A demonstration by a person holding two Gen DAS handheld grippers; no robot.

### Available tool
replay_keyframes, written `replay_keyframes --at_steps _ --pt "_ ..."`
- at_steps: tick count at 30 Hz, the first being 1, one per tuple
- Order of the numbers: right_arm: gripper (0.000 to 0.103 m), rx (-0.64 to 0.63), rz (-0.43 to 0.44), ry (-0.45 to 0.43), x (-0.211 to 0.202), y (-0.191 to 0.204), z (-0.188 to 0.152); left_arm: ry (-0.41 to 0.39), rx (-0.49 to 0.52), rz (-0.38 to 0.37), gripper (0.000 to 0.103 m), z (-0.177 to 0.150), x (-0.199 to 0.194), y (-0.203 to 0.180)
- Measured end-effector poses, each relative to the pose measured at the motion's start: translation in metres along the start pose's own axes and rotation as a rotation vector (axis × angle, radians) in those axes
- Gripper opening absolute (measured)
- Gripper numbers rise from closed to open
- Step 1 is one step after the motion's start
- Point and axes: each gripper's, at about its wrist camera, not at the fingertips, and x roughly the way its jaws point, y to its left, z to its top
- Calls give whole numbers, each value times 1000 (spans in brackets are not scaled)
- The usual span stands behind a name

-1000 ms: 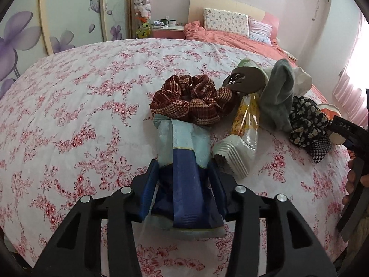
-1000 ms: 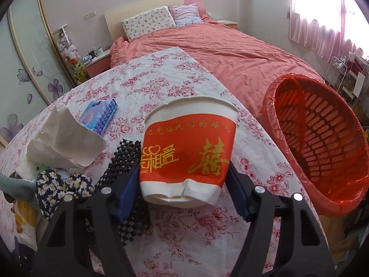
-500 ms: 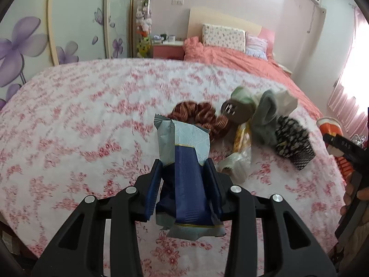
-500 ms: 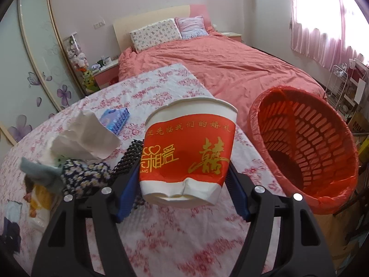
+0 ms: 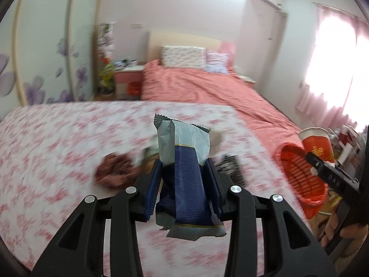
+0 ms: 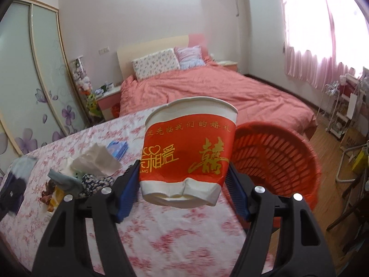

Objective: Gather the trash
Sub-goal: 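Carry wrapper and cup to the orange basket and open both tools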

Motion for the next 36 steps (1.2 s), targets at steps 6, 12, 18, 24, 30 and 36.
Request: replay_keyframes --at_steps 6,12,18,24,30,36 --pt "68 25 -45 -49 -19 -41 10 -1 74 -147 39 15 24 -64" --pt "68 83 -106 -80 -22 -90 16 28 138 -280 39 22 57 -125" --pt "68 157 -151 -77 -4 -137 20 79 206 -384 39 18 89 -179" --pt "68 192 -163 -62 19 -164 18 141 250 -449 40 11 113 -216" --pt "68 227 -167 -52 44 -189 13 199 278 -464 40 2 136 -245" --pt "75 270 -132 -32 63 -204 11 259 278 -433 60 -4 152 -252"
